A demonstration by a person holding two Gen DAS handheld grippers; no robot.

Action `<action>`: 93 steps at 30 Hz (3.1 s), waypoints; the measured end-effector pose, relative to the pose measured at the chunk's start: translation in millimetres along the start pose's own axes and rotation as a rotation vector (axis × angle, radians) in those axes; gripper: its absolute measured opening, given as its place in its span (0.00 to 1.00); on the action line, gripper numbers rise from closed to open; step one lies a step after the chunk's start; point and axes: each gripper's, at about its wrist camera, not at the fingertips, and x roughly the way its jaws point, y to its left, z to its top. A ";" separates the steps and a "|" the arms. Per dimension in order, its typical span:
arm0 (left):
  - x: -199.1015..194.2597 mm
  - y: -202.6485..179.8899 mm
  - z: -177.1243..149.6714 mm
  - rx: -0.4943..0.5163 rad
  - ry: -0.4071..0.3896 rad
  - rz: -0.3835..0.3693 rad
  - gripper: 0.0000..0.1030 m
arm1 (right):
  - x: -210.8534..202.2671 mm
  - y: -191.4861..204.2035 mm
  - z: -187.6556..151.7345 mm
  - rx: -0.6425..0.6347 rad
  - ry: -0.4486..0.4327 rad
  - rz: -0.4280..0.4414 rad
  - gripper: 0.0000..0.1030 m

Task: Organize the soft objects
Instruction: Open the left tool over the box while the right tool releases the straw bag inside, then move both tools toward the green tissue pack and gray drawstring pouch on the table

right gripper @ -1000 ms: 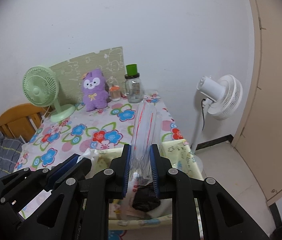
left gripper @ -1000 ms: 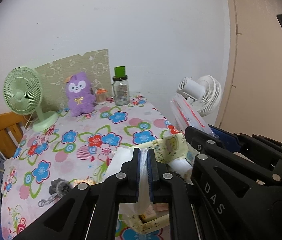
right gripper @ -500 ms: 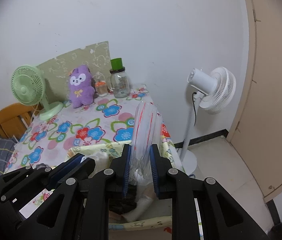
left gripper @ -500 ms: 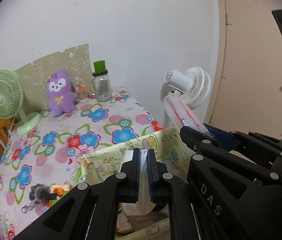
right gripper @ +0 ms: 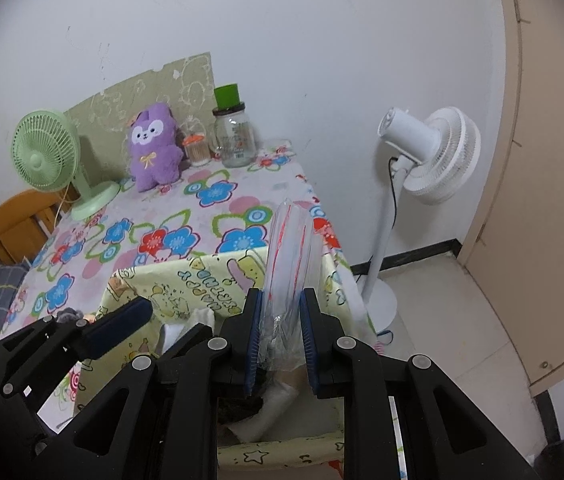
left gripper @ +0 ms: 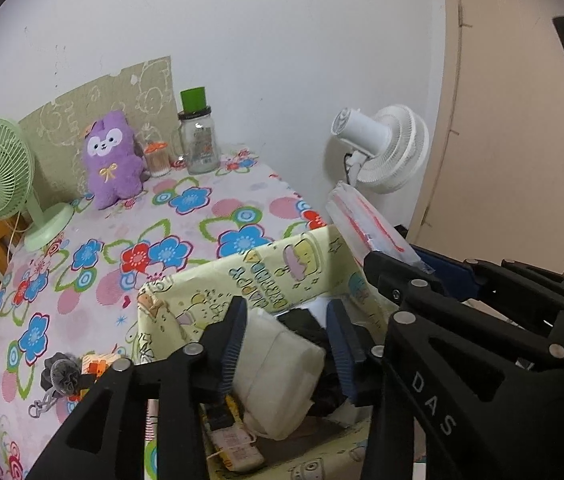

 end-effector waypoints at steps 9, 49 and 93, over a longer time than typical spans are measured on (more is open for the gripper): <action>8.8 10.2 -5.6 -0.004 0.032 0.063 0.70 | 14.3 8.7 -3.2 -0.016 0.040 0.006 0.28; -59.5 74.5 -24.1 -0.030 -0.055 0.081 0.91 | -36.2 91.0 -9.6 -0.045 -0.055 -0.001 0.88; -72.3 194.3 -78.4 -0.114 -0.070 0.143 0.91 | -9.5 215.6 -39.9 -0.089 -0.069 0.062 0.94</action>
